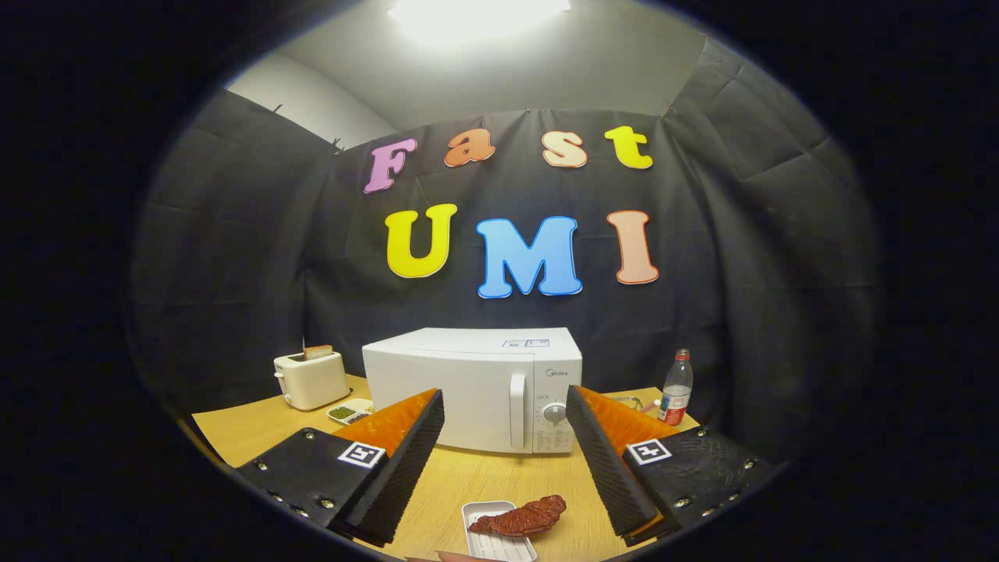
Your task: Open the microwave, put the food inside, and close the microwave door.
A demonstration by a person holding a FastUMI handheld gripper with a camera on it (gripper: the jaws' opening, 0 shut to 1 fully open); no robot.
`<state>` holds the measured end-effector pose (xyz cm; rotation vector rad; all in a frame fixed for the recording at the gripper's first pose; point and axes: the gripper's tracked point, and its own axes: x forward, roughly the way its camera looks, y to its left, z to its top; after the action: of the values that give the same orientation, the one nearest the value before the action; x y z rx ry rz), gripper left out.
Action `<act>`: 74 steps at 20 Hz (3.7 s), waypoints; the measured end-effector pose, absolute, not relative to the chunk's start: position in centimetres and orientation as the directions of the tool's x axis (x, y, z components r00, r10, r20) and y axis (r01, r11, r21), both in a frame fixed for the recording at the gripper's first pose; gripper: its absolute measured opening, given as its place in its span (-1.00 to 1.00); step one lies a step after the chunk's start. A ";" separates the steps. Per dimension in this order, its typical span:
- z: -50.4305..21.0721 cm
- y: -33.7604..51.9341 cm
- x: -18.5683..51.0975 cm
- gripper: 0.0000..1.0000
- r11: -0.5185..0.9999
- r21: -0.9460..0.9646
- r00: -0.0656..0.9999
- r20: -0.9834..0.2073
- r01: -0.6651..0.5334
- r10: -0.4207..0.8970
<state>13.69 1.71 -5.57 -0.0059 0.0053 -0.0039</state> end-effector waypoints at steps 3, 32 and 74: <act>-7.1 0.9 16.2 0.94 0.999 0.001 0.999 -0.015 0.037 -0.037; -16.9 -0.5 35.4 0.65 0.988 0.066 0.986 -0.100 0.141 -0.134; -18.3 2.7 27.8 -0.66 0.998 0.031 0.967 -0.251 0.056 -0.046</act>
<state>27.79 2.68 -18.28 0.0382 0.2527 -0.0516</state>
